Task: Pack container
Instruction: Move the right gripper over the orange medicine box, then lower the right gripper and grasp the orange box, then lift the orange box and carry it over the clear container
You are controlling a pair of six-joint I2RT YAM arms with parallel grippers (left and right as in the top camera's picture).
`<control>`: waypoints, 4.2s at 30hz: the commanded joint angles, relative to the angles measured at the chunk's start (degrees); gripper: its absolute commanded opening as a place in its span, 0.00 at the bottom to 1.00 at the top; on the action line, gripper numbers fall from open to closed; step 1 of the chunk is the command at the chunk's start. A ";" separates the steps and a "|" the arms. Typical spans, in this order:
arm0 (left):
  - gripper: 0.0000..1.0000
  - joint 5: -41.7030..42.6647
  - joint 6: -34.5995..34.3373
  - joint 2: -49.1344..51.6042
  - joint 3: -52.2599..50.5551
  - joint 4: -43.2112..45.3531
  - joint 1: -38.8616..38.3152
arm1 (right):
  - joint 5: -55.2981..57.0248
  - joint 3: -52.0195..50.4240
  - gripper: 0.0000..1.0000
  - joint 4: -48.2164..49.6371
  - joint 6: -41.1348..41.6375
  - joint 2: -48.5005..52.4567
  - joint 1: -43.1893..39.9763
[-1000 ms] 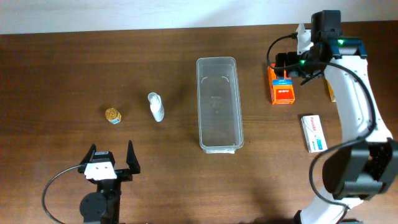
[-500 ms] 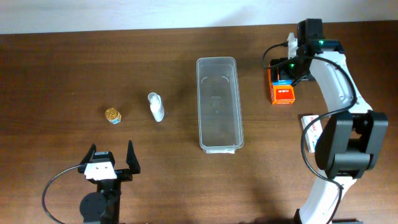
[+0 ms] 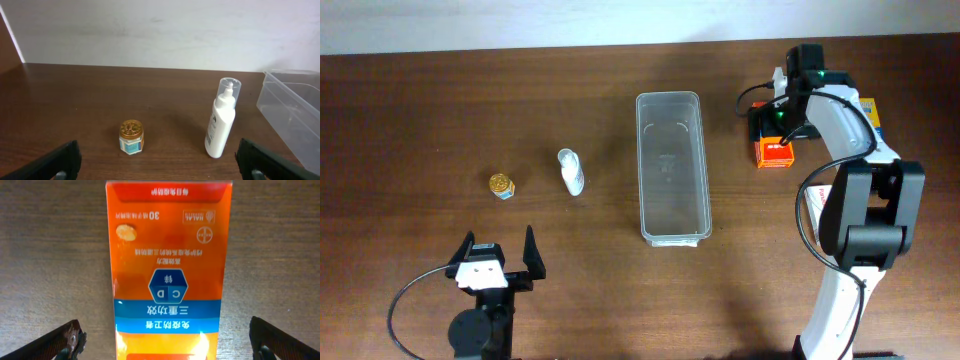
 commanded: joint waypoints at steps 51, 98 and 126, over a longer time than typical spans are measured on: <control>0.99 0.46 0.90 -0.35 -0.37 0.11 0.28 | 1.70 1.05 0.61 0.83 0.52 5.18 0.52; 0.99 0.46 0.90 -0.35 -0.37 0.11 0.28 | -0.59 45.11 0.62 -40.92 27.58 5.73 26.69; 0.99 0.46 0.87 -0.35 -0.37 0.11 0.28 | 0.02 17.70 0.66 -16.90 28.09 5.75 27.63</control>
